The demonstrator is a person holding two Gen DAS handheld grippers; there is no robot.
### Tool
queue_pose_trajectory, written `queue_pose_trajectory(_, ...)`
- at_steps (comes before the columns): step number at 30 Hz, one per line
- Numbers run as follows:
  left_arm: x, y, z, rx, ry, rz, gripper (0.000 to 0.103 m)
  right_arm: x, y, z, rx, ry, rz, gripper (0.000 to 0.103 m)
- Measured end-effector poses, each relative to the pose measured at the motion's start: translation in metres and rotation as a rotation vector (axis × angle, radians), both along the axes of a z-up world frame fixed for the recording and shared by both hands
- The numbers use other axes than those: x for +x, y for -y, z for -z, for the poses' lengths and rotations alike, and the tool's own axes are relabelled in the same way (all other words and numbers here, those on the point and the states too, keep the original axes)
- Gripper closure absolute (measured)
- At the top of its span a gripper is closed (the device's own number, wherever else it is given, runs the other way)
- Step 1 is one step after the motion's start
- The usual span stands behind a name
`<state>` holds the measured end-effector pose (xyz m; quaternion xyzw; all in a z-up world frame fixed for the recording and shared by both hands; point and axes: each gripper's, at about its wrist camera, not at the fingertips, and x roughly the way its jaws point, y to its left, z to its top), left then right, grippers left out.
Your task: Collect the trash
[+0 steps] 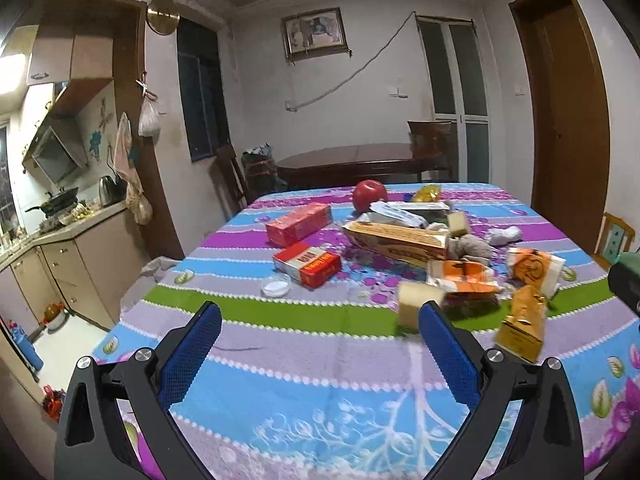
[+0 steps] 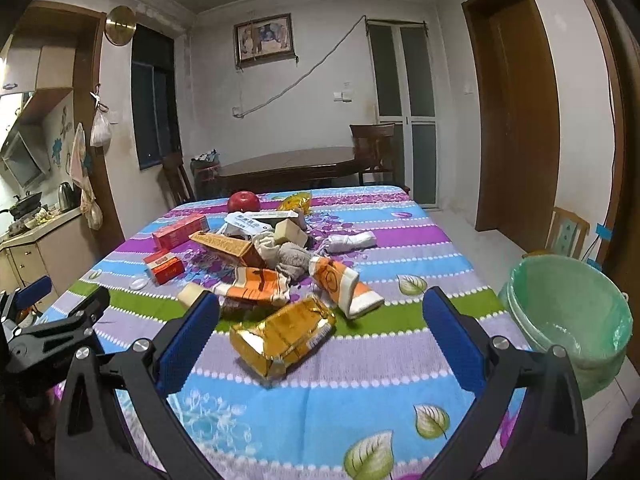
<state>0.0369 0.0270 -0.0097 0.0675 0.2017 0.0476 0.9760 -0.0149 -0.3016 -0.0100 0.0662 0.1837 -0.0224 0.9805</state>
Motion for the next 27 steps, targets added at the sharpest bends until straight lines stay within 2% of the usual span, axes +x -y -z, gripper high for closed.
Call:
queue_pose_trajectory(4, 0.010, -0.011, 0.006, -0.008, -0.022, -0.022, 0.004, 0.010, -0.001, -0.002, -0.008, 0.010, 0.022, 0.005)
queue_pose_trajectory(8, 0.023, -0.019, 0.014, -0.015, -0.067, -0.047, 0.004, 0.021, -0.004, 0.003, 0.005, -0.024, 0.009, 0.005)
queue_pose_trajectory(15, 0.034, -0.020, 0.012, -0.011, -0.071, -0.073, 0.004, 0.021, -0.013, 0.012, -0.019, -0.049, -0.037, 0.005)
queue_pose_trajectory(27, 0.044, -0.001, 0.022, -0.030, -0.167, -0.024, 0.004, 0.014, 0.003, 0.024, 0.020, -0.083, -0.023, 0.005)
